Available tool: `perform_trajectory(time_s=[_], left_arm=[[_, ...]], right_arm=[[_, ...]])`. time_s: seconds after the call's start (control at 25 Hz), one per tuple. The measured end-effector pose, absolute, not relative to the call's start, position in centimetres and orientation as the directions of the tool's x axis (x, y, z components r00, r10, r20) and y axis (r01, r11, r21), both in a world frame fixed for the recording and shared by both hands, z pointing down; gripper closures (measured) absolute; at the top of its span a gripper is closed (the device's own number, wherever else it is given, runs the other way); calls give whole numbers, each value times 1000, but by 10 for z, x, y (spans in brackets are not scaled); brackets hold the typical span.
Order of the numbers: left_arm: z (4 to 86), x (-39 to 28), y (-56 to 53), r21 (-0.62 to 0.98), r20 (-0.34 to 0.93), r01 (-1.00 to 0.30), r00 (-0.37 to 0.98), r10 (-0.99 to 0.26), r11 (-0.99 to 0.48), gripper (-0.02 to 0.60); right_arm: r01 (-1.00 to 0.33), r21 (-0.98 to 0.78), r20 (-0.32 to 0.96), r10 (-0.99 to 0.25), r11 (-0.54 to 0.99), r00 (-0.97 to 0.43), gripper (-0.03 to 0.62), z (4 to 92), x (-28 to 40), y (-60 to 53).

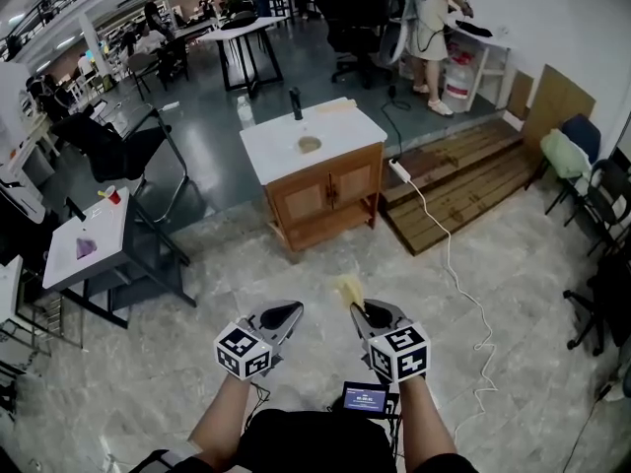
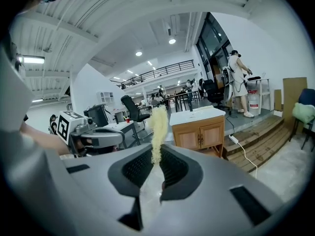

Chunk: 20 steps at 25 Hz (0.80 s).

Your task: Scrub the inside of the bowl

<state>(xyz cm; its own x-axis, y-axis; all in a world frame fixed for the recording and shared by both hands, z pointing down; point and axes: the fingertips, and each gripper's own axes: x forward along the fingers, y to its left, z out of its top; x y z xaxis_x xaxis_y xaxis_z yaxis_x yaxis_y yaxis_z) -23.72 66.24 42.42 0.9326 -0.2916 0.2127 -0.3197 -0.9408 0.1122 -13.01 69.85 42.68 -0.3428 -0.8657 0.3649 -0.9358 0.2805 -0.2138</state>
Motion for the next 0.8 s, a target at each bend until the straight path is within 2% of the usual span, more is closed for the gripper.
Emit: perform_trajectory(time_s=[0.12,0.4,0.8], left_arm=[[424,-238,660,156,176,-323,939,-295,-933,578],[439,-236,628,193,186,-352,930,-318,-916,578],[449,-221,515,214,178,-362,928,-329,-907,578]], right_arm=[[-934,-229,366,-865,274,-343,553,432,-122,697],[-930,-251,390,-851,268,-351,553,444,-111,668],[-939,-212,436,-834,269,-338,553,445,-93,563]])
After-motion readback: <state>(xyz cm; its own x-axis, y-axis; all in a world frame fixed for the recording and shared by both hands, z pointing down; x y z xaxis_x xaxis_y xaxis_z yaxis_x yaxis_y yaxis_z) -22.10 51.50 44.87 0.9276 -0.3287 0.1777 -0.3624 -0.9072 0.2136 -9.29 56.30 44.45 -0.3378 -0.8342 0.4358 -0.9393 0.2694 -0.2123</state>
